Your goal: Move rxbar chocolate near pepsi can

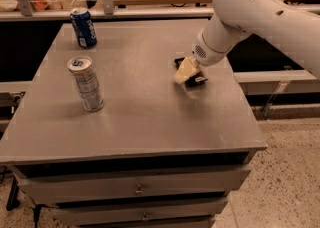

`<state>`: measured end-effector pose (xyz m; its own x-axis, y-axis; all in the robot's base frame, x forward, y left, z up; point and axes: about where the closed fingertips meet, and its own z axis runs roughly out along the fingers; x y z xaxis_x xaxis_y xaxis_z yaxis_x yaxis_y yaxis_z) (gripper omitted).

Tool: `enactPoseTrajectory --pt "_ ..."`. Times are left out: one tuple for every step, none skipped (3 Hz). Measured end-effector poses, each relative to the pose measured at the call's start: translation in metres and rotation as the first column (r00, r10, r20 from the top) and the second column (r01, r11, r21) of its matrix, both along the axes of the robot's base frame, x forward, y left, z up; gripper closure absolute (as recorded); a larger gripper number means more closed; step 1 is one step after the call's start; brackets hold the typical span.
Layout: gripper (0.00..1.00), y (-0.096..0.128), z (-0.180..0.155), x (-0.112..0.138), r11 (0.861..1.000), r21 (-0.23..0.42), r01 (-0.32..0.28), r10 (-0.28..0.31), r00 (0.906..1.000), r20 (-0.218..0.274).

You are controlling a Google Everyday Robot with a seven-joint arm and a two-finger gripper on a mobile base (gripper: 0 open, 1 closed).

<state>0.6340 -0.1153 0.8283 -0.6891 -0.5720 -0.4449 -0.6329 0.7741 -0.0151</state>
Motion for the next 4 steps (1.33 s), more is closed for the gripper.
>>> enactPoseTrajectory --pt "0.87 0.0 0.004 0.0 1.0 0.0 0.0 0.0 1.0 0.0" --pt "1.0 0.0 0.005 0.0 1.0 0.0 0.0 0.0 1.0 0.0" --pt "1.0 -0.006 0.019 0.009 1.0 0.005 -0.017 0.017 0.9991 0.039" --pt "1.0 -0.019 0.047 0.021 1.0 0.01 -0.019 0.018 0.9936 0.112"
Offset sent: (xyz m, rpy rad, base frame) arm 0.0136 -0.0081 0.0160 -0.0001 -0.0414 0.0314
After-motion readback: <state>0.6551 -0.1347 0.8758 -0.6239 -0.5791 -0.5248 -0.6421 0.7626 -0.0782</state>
